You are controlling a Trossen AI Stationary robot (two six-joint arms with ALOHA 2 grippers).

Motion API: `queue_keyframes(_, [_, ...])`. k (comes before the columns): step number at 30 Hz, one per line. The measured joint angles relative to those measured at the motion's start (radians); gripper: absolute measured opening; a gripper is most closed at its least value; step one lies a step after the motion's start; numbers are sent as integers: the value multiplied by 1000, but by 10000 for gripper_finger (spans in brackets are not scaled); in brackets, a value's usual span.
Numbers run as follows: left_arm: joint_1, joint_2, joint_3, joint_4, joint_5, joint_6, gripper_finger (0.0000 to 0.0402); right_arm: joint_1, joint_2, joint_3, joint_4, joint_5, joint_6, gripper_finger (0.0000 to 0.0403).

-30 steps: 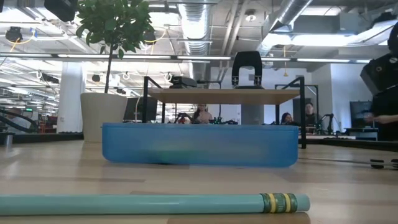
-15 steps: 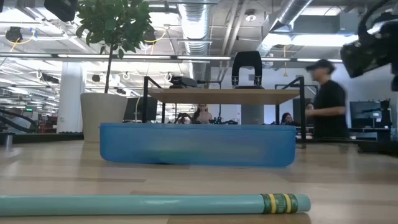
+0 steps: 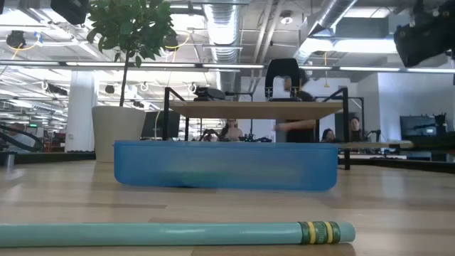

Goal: Pack school essentials
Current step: Put the black scissors into the blue supply box

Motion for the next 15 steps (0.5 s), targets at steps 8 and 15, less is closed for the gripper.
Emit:
queue_keyframes(8, [0, 0, 0, 0, -5, 2, 107, -40, 8, 110, -8, 114, -113, 3])
queue_keyframes(15, [0, 0, 0, 2, -8, 2, 107, -183, 115, 257, 44, 168, -434, 3])
